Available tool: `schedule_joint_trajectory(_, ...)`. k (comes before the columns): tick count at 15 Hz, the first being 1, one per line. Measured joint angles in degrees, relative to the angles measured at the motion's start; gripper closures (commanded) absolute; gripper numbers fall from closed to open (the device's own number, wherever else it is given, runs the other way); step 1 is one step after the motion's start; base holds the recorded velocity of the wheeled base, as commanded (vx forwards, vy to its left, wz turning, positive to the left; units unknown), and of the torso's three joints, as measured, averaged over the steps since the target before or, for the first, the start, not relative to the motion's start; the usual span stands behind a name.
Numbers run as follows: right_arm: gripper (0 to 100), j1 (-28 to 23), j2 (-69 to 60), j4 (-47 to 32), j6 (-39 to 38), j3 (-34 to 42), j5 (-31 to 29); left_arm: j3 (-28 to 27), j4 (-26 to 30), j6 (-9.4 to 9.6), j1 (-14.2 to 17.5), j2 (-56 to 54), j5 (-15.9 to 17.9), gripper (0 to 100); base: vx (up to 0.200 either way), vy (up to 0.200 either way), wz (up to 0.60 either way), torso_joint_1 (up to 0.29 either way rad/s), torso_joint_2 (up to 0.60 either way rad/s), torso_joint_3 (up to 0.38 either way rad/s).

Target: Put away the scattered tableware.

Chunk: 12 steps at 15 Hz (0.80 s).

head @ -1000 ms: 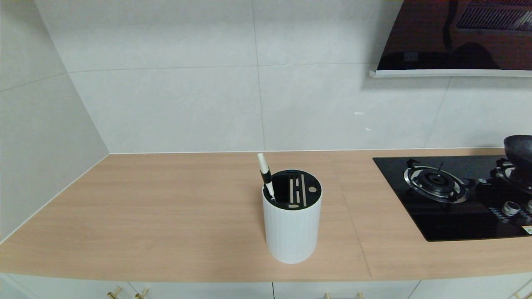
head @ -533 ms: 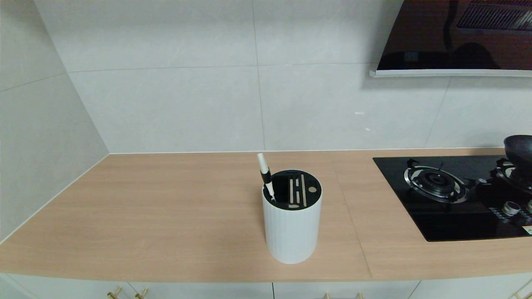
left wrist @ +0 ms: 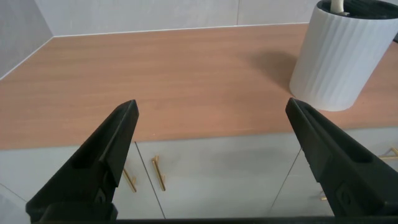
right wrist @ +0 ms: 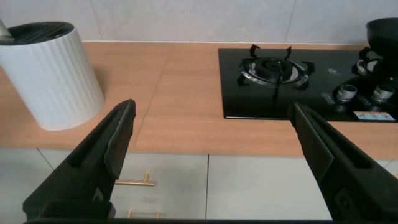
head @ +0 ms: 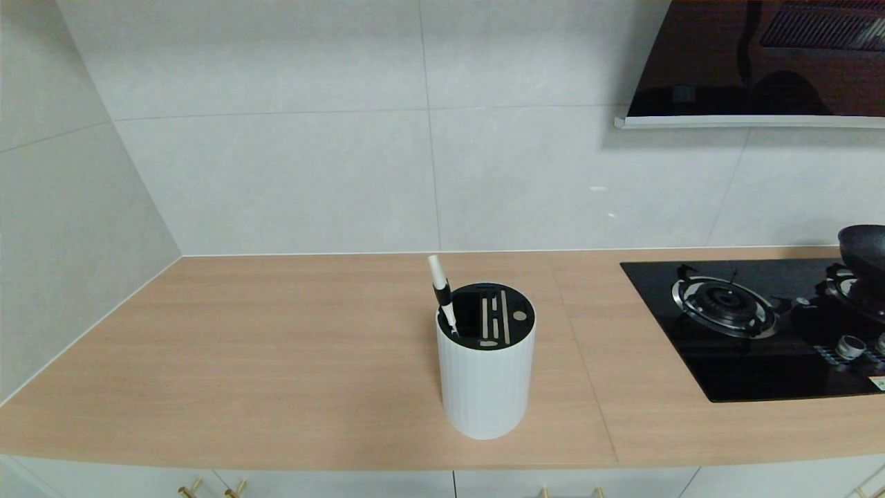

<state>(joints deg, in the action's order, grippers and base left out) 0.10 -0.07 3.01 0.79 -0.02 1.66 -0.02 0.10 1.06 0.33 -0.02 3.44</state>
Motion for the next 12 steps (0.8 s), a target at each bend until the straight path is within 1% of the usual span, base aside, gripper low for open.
schedule_joint_trajectory(4, 0, 0.0, 0.0, -0.1, 0.9, 0.0, 2.0, 0.0, 0.0, 0.0, 0.0, 0.0, 0.0, 0, 0.0, 0.0, 0.0, 0.0, 0.0, 0.0)
schedule_joint_trajectory(5, 0, 0.0, 0.0, -0.9, 3.7, 0.0, 1.8, 0.0, 0.0, 0.0, 0.0, 0.0, 0.0, 0, 0.0, 0.0, 0.0, 0.0, 0.0, 0.0)
schedule_joint_trajectory(6, 0, 0.0, 0.0, -2.7, 4.6, 0.0, 1.2, 0.0, 0.0, 0.0, 0.0, 0.0, 0.0, 0, 0.0, 0.0, 0.0, 0.0, 0.0, 0.0)
schedule_joint_trajectory(7, 0, 0.0, 0.0, -2.9, 3.4, 0.0, 0.9, 0.0, 0.0, -0.02, 0.0, 0.0, 0.0, 0, 0.0, 0.0, 0.0, 0.0, 0.0, 0.0)
schedule_joint_trajectory(8, 0, 0.0, 0.0, -2.7, 0.2, 0.0, 0.5, 0.0, 0.0, 0.0, 0.0, 0.0, 0.0, 0, 0.0, 0.0, 0.0, 0.0, 0.0, 0.0)
schedule_joint_trajectory(12, 0, 0.0, 0.0, -2.7, -0.5, 0.0, 0.4, 0.0, 0.0, -0.02, 0.0, 0.0, 0.0, 0, 0.0, 0.0, 0.0, 0.0, 0.0, 0.0)
